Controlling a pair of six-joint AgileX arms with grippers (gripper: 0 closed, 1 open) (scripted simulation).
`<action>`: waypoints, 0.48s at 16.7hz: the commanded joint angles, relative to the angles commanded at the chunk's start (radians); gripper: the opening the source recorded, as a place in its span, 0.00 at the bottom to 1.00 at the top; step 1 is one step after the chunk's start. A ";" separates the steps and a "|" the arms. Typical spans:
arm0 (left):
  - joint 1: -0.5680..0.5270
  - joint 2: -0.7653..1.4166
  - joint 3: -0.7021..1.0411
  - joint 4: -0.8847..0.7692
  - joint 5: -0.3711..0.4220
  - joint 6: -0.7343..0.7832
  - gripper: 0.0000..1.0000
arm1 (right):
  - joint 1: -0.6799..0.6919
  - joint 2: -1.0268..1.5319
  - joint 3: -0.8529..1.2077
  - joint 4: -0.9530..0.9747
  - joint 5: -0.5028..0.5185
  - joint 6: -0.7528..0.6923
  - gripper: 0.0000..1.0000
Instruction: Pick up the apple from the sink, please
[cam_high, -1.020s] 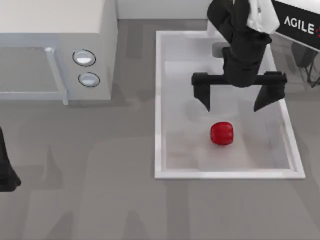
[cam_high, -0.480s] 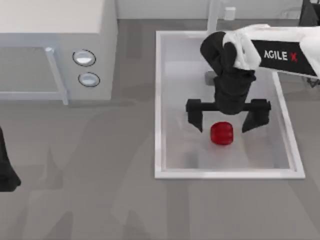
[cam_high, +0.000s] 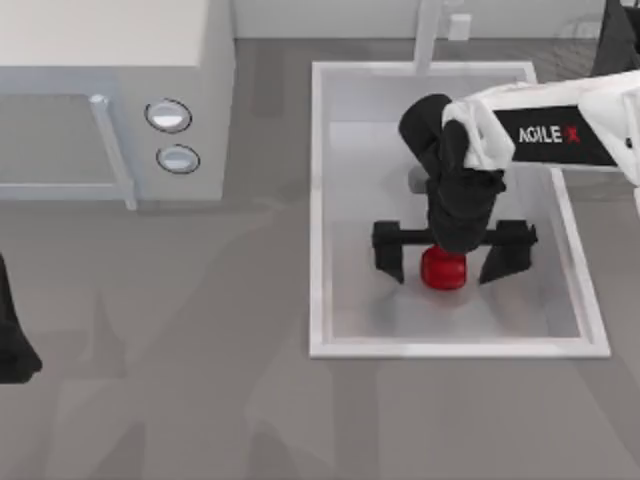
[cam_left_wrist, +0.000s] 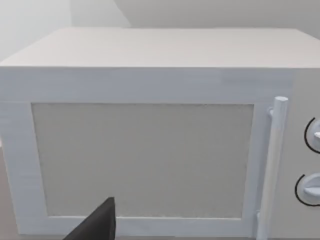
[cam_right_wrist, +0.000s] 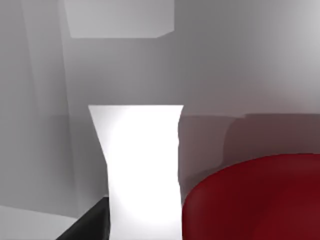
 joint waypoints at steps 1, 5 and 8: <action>0.000 0.000 0.000 0.000 0.000 0.000 1.00 | 0.000 0.000 0.000 0.000 0.000 0.000 1.00; 0.000 0.000 0.000 0.000 0.000 0.000 1.00 | 0.000 0.000 0.000 0.000 0.000 0.000 0.70; 0.000 0.000 0.000 0.000 0.000 0.000 1.00 | 0.000 0.000 0.000 0.000 0.000 0.000 0.47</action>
